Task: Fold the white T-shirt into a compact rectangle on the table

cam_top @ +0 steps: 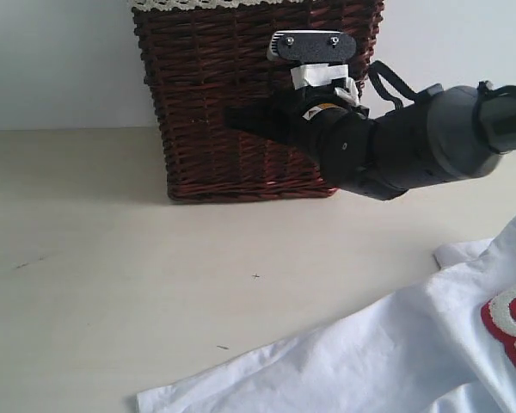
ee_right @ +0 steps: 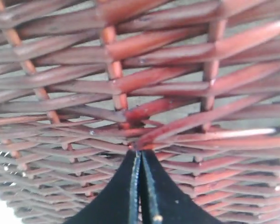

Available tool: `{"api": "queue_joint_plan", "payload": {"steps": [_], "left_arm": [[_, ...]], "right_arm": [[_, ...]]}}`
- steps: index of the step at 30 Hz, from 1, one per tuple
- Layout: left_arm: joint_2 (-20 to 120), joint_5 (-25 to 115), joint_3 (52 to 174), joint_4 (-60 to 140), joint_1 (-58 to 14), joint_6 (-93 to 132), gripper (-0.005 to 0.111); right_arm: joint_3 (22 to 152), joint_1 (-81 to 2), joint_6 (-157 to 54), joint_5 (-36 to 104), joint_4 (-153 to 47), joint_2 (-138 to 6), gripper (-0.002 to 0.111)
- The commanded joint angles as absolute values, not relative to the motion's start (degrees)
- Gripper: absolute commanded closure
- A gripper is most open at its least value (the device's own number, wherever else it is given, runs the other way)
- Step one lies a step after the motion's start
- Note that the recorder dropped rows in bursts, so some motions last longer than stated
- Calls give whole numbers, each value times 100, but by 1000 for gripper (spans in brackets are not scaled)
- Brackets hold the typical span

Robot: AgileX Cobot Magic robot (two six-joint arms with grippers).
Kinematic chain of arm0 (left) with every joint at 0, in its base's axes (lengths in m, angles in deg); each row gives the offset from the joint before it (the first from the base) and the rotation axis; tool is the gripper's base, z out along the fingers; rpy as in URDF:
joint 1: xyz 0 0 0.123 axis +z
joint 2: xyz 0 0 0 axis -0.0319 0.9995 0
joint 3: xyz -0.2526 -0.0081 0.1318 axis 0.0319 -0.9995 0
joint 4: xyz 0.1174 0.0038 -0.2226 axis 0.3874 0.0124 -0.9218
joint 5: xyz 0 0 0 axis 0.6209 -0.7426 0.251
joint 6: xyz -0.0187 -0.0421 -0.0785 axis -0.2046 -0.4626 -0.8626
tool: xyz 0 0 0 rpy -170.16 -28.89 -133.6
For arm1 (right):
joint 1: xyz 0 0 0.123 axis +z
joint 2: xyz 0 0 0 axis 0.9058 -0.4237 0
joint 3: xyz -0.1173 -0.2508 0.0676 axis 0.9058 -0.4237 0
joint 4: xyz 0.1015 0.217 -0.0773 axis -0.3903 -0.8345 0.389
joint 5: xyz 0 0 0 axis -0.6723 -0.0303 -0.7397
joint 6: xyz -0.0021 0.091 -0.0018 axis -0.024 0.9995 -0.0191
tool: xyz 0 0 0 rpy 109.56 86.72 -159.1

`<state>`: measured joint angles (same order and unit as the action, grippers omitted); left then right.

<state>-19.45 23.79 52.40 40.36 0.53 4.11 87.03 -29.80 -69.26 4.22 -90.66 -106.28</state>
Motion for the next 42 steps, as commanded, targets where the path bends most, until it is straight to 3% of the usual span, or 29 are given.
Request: {"api": "queue_joint_plan", "payload": {"steps": [1, 8, 15, 18, 22, 27, 30, 42], "left_arm": [[-1976, 2417, 5243, 4066, 23, 382, 107], [-1976, 2417, 5243, 4077, 23, 382, 107], [-1976, 2417, 5243, 4077, 23, 382, 107], [-1976, 2417, 5243, 4077, 23, 382, 107], [-1976, 2417, 5243, 4077, 23, 382, 107], [-1976, 2417, 5243, 4077, 23, 382, 107], [-1976, 2417, 5243, 4077, 23, 382, 107], [-1976, 2417, 5243, 4077, 23, 382, 107]], "right_arm": [[9057, -2991, -6774, 688, -8441, -10781, 108], [9762, -3098, -6669, 1797, -8043, -10919, 108], [8966, -3101, -7996, 3843, -8025, -8842, 108], [8785, -3101, -8306, 5994, -7602, -8166, 108], [8594, -3101, -8675, 8776, -7373, -8388, 104], [7902, -3101, -9725, 8490, -6983, -8824, 71], [7803, -3101, -9698, 7964, -6575, -9072, 57], [7793, -3101, -9763, 7330, -5716, -10096, 60]]}}
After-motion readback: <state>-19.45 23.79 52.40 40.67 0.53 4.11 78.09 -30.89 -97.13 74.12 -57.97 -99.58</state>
